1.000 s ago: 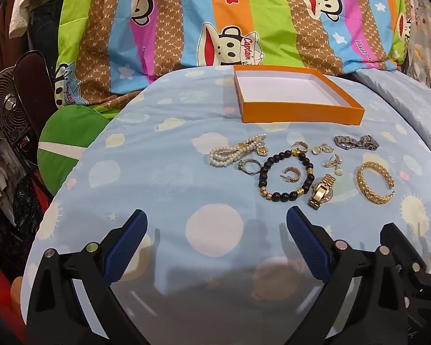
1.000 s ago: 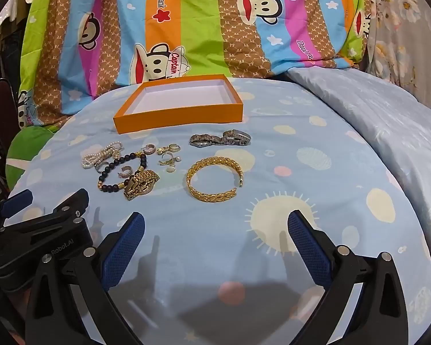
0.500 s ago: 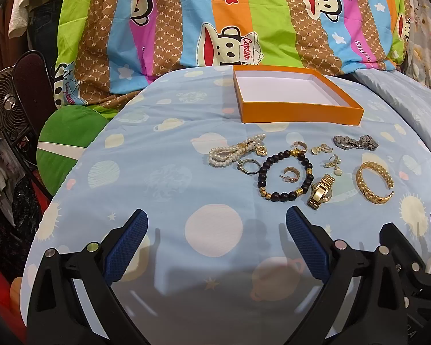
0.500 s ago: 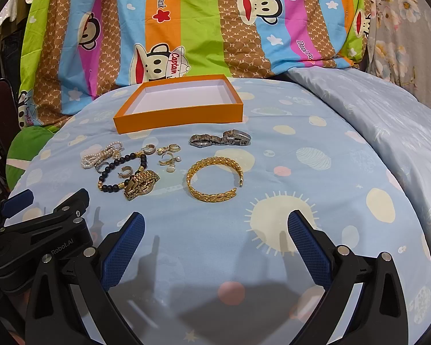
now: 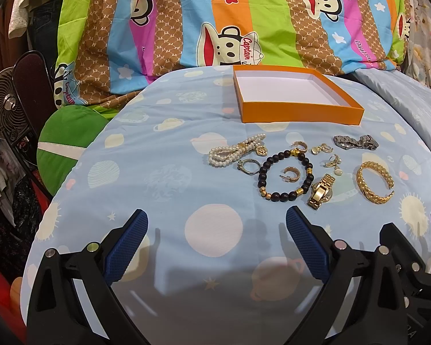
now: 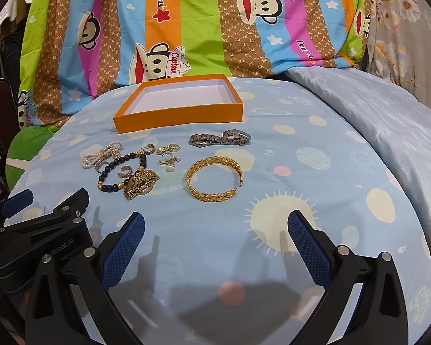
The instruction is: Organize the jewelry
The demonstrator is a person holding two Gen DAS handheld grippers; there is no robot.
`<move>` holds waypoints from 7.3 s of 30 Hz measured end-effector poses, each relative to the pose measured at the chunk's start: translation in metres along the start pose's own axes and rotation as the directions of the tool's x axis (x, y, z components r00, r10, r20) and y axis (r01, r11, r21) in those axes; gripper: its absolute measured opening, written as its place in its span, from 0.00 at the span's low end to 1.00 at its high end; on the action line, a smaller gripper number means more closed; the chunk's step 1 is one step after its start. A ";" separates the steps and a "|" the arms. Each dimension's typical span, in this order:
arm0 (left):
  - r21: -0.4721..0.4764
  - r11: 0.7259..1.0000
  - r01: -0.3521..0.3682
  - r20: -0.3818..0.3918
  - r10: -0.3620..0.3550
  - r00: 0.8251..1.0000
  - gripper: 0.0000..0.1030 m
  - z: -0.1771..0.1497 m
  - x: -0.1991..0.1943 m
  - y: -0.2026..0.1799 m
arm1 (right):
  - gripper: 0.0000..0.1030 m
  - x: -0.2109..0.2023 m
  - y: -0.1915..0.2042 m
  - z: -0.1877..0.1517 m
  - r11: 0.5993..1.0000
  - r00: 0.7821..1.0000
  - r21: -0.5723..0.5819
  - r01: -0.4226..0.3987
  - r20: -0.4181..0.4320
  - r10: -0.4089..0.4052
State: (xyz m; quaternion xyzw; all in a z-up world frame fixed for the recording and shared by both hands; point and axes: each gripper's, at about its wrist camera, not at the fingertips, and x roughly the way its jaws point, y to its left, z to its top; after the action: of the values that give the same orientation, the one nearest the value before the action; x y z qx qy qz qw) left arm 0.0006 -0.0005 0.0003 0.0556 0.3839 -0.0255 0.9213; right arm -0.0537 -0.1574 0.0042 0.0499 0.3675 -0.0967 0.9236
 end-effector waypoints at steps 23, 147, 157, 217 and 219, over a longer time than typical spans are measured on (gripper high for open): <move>0.001 1.000 -0.001 0.001 0.001 1.000 0.91 0.000 0.000 0.000 | 0.95 0.001 -0.001 0.001 1.000 1.000 0.002 -0.001 -0.002 0.001; 0.056 0.889 0.455 -0.099 -0.449 0.888 0.10 0.034 0.005 -0.050 | 0.54 0.025 -0.068 0.042 0.993 0.994 0.115 -0.041 -0.095 0.052; 0.034 0.856 0.515 -0.019 -0.515 0.857 0.10 0.083 -0.035 -0.010 | 0.54 -0.004 -0.060 0.081 0.983 0.984 0.088 -0.160 -0.063 0.165; -0.089 0.931 0.353 -0.024 -0.357 0.934 0.62 0.179 0.109 0.051 | 0.64 0.102 -0.034 0.160 0.978 0.986 -0.124 -0.165 -0.041 0.161; -0.079 0.936 0.344 -0.037 -0.348 0.937 0.62 0.161 0.101 0.052 | 0.64 0.097 -0.040 0.144 0.976 0.984 -0.131 -0.172 -0.061 0.166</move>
State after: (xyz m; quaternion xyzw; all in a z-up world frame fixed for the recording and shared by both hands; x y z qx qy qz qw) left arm 0.1892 0.0314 0.0455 -0.0451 0.4114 -0.1719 0.8939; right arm 0.1030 -0.2338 0.0416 0.0205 0.3906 0.0087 0.9203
